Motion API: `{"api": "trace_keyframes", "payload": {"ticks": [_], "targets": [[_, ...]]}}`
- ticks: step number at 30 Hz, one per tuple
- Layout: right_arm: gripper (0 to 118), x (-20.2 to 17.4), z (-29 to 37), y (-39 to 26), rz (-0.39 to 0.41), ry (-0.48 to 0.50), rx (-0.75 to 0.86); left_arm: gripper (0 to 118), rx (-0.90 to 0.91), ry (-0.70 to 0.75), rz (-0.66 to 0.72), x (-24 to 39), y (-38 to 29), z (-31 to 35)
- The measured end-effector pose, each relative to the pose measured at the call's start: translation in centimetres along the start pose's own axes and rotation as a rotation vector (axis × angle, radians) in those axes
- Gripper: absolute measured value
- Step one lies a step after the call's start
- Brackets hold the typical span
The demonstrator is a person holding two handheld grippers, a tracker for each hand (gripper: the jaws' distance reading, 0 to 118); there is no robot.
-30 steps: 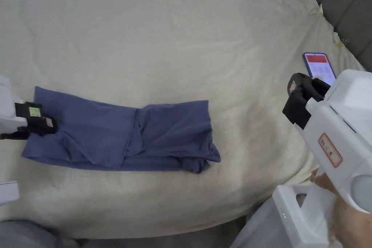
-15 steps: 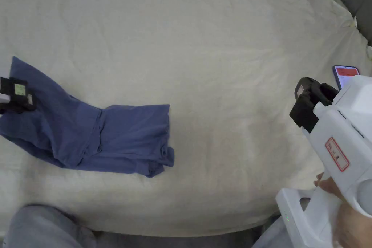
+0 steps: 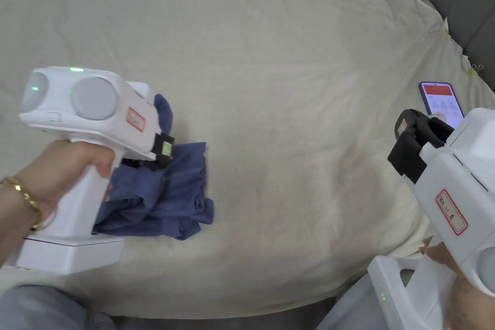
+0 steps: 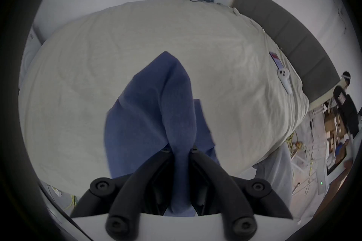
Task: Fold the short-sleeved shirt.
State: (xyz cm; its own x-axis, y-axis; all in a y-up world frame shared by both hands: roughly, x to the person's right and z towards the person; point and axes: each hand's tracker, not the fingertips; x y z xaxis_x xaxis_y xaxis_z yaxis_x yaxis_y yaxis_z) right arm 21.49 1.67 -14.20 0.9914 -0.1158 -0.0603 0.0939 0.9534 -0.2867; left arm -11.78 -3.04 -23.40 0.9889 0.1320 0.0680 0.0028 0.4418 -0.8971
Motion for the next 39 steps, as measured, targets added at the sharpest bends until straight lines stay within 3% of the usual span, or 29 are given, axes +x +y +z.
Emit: {"api": "trace_keyframes", "payload": {"ticks": [8,10,14,15,23,25,26,28,29,32,34,39], "targets": [[0,1.2,0.7,-0.2,-0.016,-0.034,-0.007,9,-0.120,0.073,-0.093,4.8,0.1,-7.4],[0,1.2,0.9,-0.2,-0.021,-0.042,-0.006,28,-0.125,0.070,-0.094,4.8,0.0,-8.0],[0,0.8,1.0,0.1,-0.042,-0.039,-0.007,109,-0.106,-0.099,-0.030,4.0,0.0,-6.4],[0,0.6,1.0,0.3,-0.035,-0.040,-0.005,115,-0.091,-0.103,-0.013,3.8,0.0,-5.9],[0,-1.2,1.0,1.0,-0.032,-0.005,0.002,116,0.157,-0.170,0.162,-1.5,0.9,-0.4],[0,-1.7,1.0,1.2,-0.021,0.000,0.004,113,0.235,-0.119,0.208,-2.9,0.6,0.2],[0,-1.9,1.0,1.2,-0.019,0.004,0.005,101,0.260,-0.085,0.217,-3.5,0.4,0.4],[0,1.3,-0.4,0.3,-0.017,0.010,0.006,67,0.342,-0.015,0.220,-4.5,-0.4,0.4],[0,1.4,-0.5,0.4,-0.015,0.012,0.005,42,0.372,0.019,0.220,-4.6,-0.7,0.2],[0,0.0,-0.3,0.6,-0.006,0.010,0.003,0,0.454,0.074,0.267,-5.1,-2.3,-0.8],[0,-0.1,-0.3,0.6,-0.005,0.014,-0.001,0,0.502,0.086,0.286,-4.8,-3.3,-1.5],[0,-0.4,-0.6,0.5,0.003,0.013,-0.011,0,0.569,0.179,0.112,-1.1,-5.8,-4.8]]}}
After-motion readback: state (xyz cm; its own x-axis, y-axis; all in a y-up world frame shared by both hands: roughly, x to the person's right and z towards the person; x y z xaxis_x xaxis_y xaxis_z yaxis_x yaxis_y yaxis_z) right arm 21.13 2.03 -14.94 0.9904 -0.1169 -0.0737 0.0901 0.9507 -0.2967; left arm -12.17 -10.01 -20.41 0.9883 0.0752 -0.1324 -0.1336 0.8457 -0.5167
